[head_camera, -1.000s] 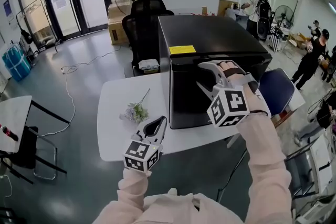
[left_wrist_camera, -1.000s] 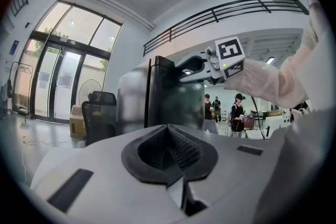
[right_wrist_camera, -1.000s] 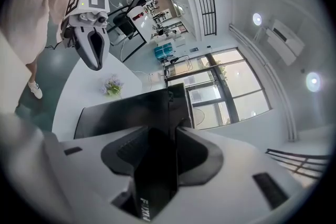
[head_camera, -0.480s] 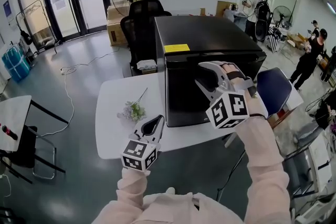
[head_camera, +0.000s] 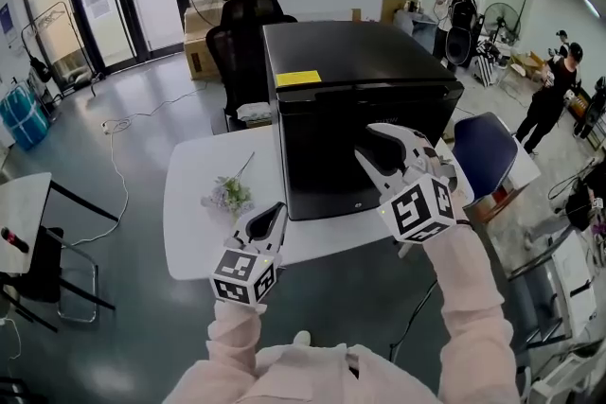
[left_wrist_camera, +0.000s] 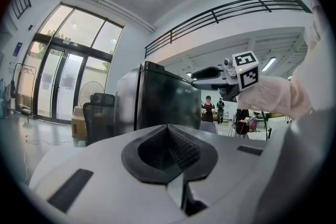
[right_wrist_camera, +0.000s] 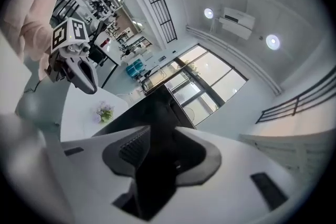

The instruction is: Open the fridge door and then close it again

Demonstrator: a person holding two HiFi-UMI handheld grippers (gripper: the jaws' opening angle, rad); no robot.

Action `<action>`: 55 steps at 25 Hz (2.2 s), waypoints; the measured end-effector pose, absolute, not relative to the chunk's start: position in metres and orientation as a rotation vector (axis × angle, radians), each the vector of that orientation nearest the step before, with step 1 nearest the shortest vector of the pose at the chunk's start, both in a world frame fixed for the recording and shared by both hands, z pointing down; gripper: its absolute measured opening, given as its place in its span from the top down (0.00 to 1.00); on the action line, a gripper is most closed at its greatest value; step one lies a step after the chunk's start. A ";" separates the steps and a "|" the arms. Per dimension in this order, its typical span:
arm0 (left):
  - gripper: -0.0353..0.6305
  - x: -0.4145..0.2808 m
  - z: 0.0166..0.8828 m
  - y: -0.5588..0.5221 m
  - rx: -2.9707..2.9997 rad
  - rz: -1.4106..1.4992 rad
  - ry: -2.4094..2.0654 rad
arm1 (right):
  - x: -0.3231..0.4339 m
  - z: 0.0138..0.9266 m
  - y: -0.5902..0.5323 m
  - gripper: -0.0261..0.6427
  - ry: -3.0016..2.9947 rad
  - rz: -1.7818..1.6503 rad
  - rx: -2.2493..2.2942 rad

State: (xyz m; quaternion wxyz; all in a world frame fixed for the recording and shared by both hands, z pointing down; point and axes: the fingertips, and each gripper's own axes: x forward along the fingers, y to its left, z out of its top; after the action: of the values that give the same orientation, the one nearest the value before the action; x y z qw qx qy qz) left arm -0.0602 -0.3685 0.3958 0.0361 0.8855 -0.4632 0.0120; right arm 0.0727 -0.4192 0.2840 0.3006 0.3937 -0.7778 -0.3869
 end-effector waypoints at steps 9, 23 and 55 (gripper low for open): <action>0.93 -0.049 0.395 -0.352 2.721 0.059 -1.423 | 0.099 0.301 -0.392 0.78 -2.321 -0.764 1.213; 0.93 -0.050 0.405 -0.316 2.676 0.067 -1.459 | 0.111 0.341 -0.336 0.93 -2.691 -0.232 1.481; 0.93 -0.067 0.413 -0.313 2.610 0.015 -1.539 | 0.094 0.411 -0.310 0.95 -2.730 0.202 1.555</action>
State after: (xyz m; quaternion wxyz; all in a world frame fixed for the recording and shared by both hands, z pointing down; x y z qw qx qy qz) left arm -0.0665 -0.3130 0.4131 0.0556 0.8601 -0.5070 0.0051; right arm 0.0944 -0.3100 0.4111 -0.0035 0.4938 -0.8672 0.0641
